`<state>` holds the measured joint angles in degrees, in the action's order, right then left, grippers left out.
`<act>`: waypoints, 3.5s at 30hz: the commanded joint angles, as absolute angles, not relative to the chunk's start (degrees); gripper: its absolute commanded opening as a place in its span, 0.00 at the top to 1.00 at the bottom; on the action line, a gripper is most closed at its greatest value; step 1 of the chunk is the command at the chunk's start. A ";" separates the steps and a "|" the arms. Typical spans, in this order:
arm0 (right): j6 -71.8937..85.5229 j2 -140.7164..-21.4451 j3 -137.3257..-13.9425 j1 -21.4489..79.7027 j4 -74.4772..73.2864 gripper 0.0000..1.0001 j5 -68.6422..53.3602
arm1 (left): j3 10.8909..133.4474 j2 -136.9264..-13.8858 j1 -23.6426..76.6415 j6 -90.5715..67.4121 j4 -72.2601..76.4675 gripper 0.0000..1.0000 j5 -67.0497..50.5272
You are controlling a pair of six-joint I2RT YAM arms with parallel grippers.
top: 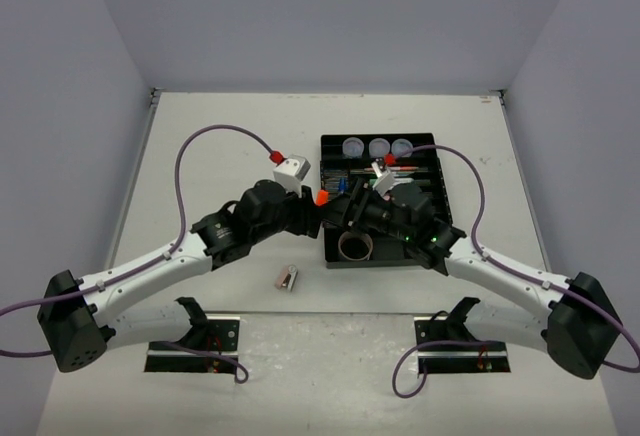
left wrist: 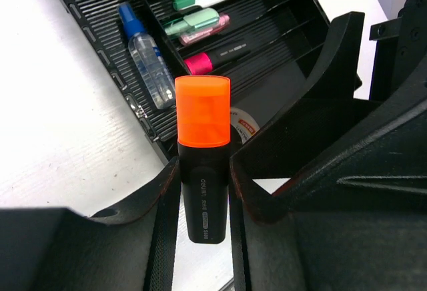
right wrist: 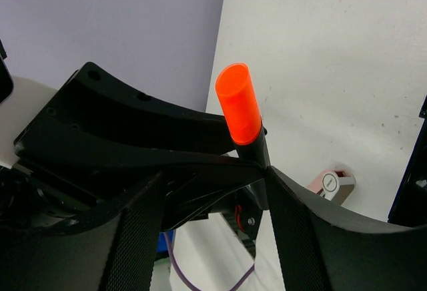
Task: Sort the stationery into containers
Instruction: Pick up the pen from the center of the board, then place the pen in the storage box, then pick up the stapler from the center of the board.
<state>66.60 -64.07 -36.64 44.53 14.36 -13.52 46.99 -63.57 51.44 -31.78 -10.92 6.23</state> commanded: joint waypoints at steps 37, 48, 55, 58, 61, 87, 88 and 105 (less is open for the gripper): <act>63.52 -62.19 -37.12 45.53 11.10 0.69 -0.88 | 48.80 -66.76 52.73 -29.21 -4.62 1.00 -3.70; 67.19 -60.66 -34.67 37.11 7.04 1.00 3.37 | 54.00 -64.64 52.80 -30.97 -18.79 0.00 11.56; 88.64 -60.46 -33.24 29.36 -4.38 1.00 25.76 | 55.75 -56.31 52.73 -33.25 -30.20 0.00 22.21; 96.50 -66.44 -36.72 27.60 -10.48 1.00 27.40 | 55.49 -53.80 52.73 -33.14 -32.64 0.00 23.28; 103.77 -71.57 -40.18 27.60 -14.85 1.00 28.61 | 54.45 -52.01 52.76 -33.13 -33.71 0.00 23.80; 102.97 -77.73 -37.45 27.76 -6.05 0.41 27.66 | 42.26 -54.51 52.73 -36.09 -29.78 0.00 17.75; 102.11 -75.87 -37.23 27.77 -6.21 0.40 27.83 | 41.97 -55.37 52.73 -36.34 -29.79 0.00 17.02; 66.84 -48.63 -35.52 28.13 -6.17 0.29 21.20 | 42.24 -74.67 59.90 -37.72 -28.98 0.19 14.68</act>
